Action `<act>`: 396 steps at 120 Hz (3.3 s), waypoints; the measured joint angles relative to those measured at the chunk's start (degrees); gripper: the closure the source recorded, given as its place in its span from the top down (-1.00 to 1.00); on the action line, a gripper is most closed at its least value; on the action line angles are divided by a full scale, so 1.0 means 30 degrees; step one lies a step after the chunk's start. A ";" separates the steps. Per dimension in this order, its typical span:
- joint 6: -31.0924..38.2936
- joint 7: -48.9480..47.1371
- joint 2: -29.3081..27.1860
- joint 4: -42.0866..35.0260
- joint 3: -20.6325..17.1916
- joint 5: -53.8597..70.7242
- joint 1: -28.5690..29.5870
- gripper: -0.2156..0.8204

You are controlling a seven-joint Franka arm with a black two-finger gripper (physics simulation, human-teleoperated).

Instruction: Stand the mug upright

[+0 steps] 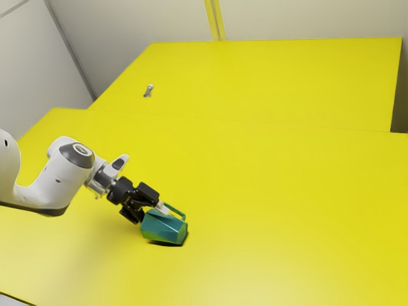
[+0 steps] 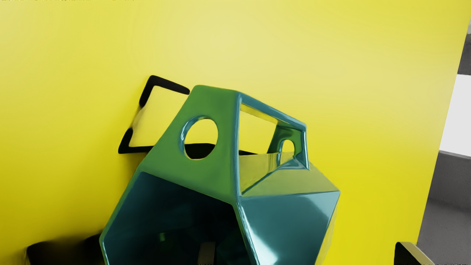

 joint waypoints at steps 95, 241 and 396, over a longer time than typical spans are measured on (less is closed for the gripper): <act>-0.0161 0.2080 -0.0383 -0.0222 -0.0006 -0.0985 0.0513 -0.78; 0.4542 -0.1844 0.0975 0.6643 -0.2359 1.7420 -0.1233 -0.90; 0.9797 -0.6057 -0.0968 0.0894 -0.2393 2.0948 -0.1680 -0.84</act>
